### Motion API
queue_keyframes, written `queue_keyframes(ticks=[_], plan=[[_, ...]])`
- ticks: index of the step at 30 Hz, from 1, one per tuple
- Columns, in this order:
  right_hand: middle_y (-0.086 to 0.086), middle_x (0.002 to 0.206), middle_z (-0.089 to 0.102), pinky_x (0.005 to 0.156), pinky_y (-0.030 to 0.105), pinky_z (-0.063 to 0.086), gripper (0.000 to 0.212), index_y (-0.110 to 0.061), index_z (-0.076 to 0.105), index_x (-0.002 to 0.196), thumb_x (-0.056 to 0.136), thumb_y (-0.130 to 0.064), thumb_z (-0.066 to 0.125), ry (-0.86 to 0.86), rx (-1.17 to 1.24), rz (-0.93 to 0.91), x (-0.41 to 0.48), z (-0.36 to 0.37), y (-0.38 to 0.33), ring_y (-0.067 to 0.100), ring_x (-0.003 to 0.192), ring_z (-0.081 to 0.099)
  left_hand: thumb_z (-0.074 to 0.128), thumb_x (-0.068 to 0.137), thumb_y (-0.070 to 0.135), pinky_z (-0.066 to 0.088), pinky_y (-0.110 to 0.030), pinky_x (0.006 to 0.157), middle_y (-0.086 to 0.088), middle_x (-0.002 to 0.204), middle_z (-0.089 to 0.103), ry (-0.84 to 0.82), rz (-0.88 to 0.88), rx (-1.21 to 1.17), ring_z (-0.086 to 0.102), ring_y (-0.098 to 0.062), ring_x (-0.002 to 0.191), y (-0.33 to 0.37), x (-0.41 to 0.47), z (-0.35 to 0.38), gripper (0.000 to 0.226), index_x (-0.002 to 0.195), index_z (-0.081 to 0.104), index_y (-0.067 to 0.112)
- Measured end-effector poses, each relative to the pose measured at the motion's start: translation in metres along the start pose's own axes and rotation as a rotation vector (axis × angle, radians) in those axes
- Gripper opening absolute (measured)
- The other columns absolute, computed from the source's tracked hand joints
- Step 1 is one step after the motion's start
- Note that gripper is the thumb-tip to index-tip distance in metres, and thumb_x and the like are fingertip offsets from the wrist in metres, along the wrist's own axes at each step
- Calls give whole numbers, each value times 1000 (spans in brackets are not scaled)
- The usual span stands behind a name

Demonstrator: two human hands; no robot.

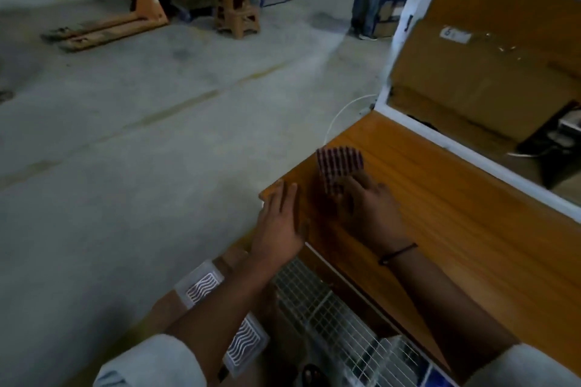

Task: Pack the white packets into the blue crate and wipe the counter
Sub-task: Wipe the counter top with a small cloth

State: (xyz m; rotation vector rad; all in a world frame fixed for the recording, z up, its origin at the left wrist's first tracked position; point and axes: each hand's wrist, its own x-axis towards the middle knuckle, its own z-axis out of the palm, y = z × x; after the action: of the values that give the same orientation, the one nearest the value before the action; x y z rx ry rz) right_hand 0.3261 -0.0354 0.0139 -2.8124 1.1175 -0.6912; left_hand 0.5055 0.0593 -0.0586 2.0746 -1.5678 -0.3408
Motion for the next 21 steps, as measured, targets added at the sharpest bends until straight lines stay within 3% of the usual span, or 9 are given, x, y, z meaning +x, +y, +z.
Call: queue_keyframes(ticks=[5, 9, 13, 16, 18, 21], plan=[[5, 119, 62, 70, 42, 55, 24, -19, 66, 117, 93, -18, 62, -83, 76, 92, -28, 9, 25, 27, 87, 62, 38, 102, 53, 4, -43, 124, -9, 169, 7, -182, 42, 134, 0, -31, 155, 10, 26, 16, 75, 161, 12, 16], [10, 111, 63, 70, 44, 53, 26, -11, 69, 112, 87, -8, 62, -111, 51, 93, -10, 26, 41, 33, 92, 61, 36, 103, 51, 0, -44, 124, -12, 168, 3, -239, 73, 229, -2, -34, 155, 4, 39, 22, 73, 161, 13, 13], [15, 130, 58, 90, 51, 51, 36, -9, 64, 126, 90, -9, 63, -166, 73, 142, 11, 52, 37, 37, 115, 56, 31, 105, 47, 1, -45, 125, -11, 169, 2, -246, 100, 265, -3, -34, 155, -1, 54, 22, 69, 161, 10, 13], [12, 155, 39, 112, 51, 38, 48, -14, 48, 146, 101, -31, 50, -203, 162, 308, 13, 79, 22, 31, 140, 39, 15, 105, 51, 1, -47, 126, -11, 169, -3, -258, 141, 345, -6, -34, 155, -11, 64, 26, 69, 161, 3, 13], [12, 164, 22, 125, 48, 14, 58, -21, 31, 157, 104, -45, 37, -223, 99, 330, 4, 98, 13, 30, 152, 19, -2, 97, 55, 2, -48, 125, -11, 169, -5, -259, 182, 402, -8, -33, 155, -17, 68, 28, 76, 161, 1, 14], [9, 167, 12, 125, 40, -5, 58, -25, 23, 159, 107, -48, 26, -207, 23, 244, -18, 105, 4, 26, 155, 2, -11, 90, 56, 1, -50, 125, -11, 168, -5, -279, 239, 425, -8, -33, 155, -22, 76, 29, 84, 161, 1, 14]])
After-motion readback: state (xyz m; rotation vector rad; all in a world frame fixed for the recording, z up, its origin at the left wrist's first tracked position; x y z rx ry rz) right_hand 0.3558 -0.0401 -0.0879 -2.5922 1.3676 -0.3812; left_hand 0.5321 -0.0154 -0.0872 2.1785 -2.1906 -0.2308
